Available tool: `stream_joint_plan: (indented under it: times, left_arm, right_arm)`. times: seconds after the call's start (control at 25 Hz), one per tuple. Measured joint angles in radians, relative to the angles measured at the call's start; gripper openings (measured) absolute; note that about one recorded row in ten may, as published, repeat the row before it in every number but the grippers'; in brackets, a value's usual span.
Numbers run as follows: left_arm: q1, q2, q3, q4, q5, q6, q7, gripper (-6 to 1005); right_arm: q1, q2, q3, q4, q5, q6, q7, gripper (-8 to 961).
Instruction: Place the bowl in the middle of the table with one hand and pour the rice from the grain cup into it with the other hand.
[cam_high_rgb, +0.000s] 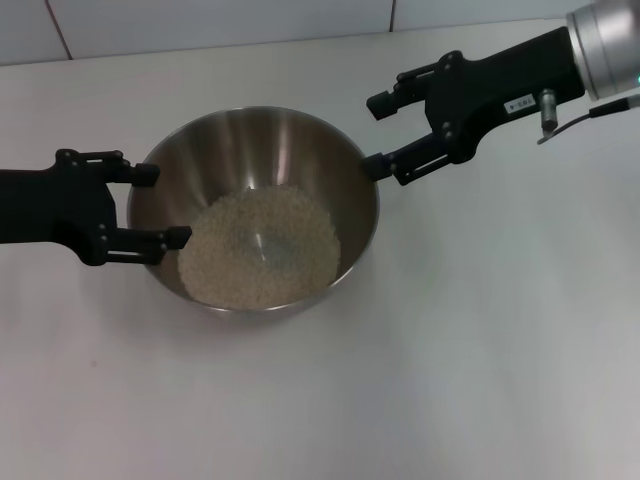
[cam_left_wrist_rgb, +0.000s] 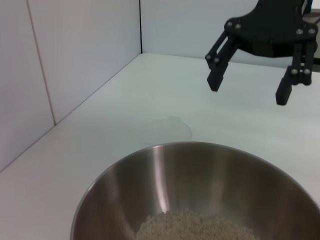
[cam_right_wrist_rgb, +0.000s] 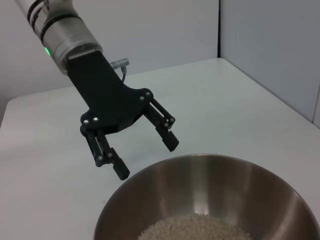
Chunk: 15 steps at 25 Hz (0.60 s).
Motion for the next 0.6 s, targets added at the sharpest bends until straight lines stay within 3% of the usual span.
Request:
stream_joint_plan:
  times: [0.6]
  left_arm:
    - [-0.003, 0.0, 0.0, 0.0, 0.002, 0.001, -0.001, 827]
  right_arm:
    - [-0.005, 0.001, -0.036, 0.026, 0.002, 0.015, 0.005, 826]
